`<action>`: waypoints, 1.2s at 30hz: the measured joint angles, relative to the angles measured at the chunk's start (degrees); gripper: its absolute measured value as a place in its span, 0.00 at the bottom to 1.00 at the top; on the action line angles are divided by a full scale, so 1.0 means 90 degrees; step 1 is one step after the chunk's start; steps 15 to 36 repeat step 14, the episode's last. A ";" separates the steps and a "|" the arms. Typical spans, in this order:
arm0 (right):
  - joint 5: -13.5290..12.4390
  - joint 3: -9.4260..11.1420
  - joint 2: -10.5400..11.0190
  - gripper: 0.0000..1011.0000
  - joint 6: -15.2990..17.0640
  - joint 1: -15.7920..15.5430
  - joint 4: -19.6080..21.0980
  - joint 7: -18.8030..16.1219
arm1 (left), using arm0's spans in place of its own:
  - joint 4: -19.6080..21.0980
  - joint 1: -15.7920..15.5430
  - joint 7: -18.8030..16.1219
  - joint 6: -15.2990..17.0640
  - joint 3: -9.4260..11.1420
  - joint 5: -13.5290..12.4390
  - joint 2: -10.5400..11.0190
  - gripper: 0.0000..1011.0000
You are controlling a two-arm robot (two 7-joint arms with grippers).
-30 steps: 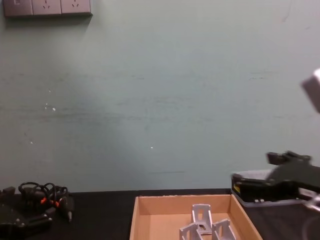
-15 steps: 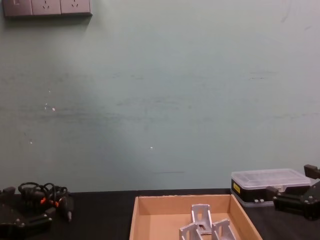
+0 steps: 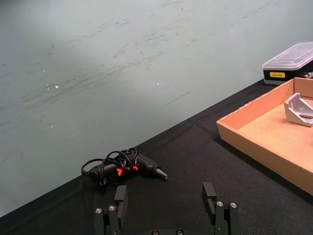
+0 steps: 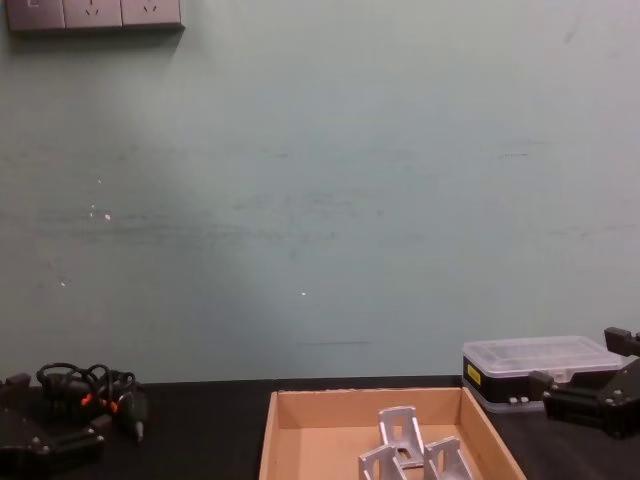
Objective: Use one hand to pick up the angle iron from the table and place it into the box.
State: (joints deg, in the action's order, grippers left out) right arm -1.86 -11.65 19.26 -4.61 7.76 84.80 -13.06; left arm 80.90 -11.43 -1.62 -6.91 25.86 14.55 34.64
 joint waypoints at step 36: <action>0.0007 -0.0010 0.0005 0.99 0.0019 0.0010 0.0001 0.0001 | 0.0000 0.0000 0.0000 0.0000 0.0000 0.0000 0.0000 0.99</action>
